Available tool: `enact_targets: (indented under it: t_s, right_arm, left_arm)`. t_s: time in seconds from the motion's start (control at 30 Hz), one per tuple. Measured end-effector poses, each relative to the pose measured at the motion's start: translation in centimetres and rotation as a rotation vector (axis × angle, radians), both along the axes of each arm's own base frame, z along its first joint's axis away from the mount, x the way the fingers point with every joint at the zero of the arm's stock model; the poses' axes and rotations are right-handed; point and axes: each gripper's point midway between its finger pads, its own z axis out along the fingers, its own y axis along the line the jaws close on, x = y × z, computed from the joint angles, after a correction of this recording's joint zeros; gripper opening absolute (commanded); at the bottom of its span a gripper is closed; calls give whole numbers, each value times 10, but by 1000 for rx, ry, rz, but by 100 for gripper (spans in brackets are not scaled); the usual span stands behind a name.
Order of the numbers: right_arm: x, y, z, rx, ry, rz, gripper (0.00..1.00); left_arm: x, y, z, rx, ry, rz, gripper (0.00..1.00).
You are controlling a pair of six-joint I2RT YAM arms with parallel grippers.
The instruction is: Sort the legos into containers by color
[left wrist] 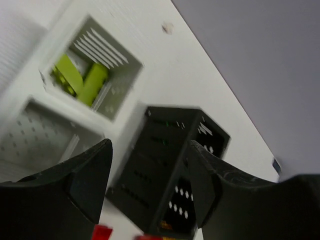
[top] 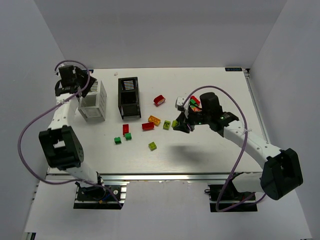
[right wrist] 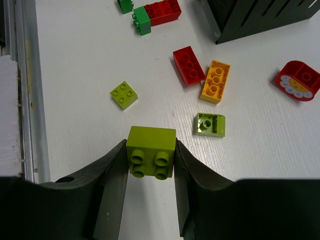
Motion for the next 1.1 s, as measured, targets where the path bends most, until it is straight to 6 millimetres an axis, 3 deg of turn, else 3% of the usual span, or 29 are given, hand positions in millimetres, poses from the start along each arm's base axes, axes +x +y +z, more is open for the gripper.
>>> enact_targets:
  t_s: [0.13, 0.3, 0.4, 0.57, 0.67, 0.8, 1.1]
  right_arm:
    - [4, 6, 5, 22, -3, 14, 0]
    - [6, 14, 14, 57, -18, 49, 0]
    - [1, 20, 19, 86, -30, 90, 0]
    - [-18, 31, 29, 153, -92, 197, 2]
    - [-34, 32, 33, 188, -134, 249, 2]
    - [-40, 37, 48, 233, -172, 271, 2]
    - [-36, 42, 98, 376, -195, 192, 1]
  left_arm:
    - [-41, -45, 18, -52, -86, -137, 72]
    - [-97, -136, 27, -137, -176, -423, 73]
    - [-134, -192, 15, -211, -172, -599, 73]
    - [-184, -259, -4, -320, -146, -803, 74]
    - [-201, -284, -4, -377, -160, -882, 76]
    - [-219, -308, 10, -470, -225, -971, 77]
    - [-242, -322, 45, -695, -365, -1051, 82]
